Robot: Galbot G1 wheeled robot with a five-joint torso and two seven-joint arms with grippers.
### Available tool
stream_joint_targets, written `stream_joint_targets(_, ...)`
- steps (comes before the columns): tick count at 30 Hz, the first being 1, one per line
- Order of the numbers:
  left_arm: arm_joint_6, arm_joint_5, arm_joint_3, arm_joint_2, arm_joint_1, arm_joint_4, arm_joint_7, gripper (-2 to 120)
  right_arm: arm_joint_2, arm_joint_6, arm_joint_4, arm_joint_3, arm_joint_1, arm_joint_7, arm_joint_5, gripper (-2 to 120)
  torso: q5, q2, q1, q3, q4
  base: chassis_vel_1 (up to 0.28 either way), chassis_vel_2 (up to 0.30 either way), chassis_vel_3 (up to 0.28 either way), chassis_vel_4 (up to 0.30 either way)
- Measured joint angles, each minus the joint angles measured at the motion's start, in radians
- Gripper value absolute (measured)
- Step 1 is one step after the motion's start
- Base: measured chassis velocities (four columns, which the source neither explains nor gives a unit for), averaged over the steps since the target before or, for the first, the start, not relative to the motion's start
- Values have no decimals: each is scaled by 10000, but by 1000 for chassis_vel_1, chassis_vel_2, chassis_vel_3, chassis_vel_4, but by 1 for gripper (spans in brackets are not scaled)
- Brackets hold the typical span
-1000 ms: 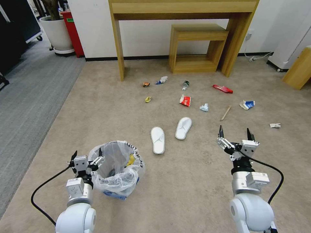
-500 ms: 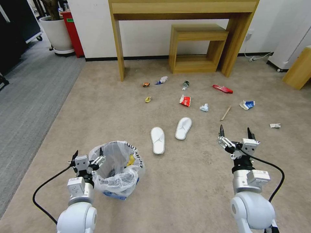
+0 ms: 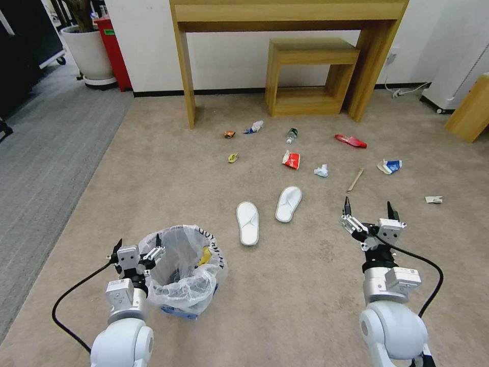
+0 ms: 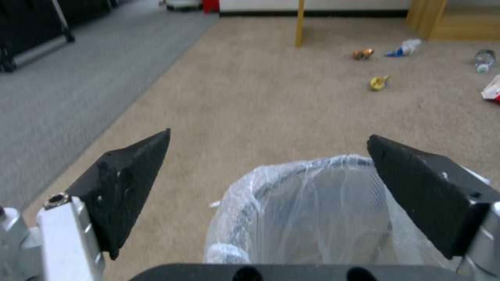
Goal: Pick up the trash bin and place the garbage on the floor into it.
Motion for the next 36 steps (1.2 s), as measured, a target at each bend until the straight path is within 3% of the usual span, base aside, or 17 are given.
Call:
stream_joint_targets(7,1421,-1814,36,1056,-652,104,-514,100,-81,-71,-25,0,-5,-9,-4,100,-2,0,0,0,-1,0,0,0,0)
stream_joint_targets(9,2275,-2829,140,1685,-882,129,-868,100,-90,-66,-96,12,1,-5,1,100,-1,0,0,0,-1,0,0,0,0)
stream_joint_targets(10,2275,-2829,140,1685,-882,129,-868,100,-90,-66,-96,12,1,-5,1,100,-1,0,0,0,-1,0,0,0,0)
stream_joint_targets(12,3120,-3914,308,2462,-1127,255,-1341,100,-91,-49,-146,37,23,-3,2,100,-2,0,0,0,-1,0,0,0,0)
stream_joint_targets(14,3450,-4458,423,2911,-1250,416,-1591,100,-85,-30,-170,63,34,0,4,100,-1,0,0,1,-1,0,0,0,0)
stream_joint_targets(27,4320,-7118,874,4269,-1844,1099,-2613,99,6,69,-254,127,33,1,-42,100,-1,0,0,1,-2,0,0,0,0)
stream_joint_targets(36,4464,-7813,1049,4810,-1727,1220,-3025,79,115,82,-256,122,13,7,-116,100,-1,0,0,1,0,0,0,0,0)
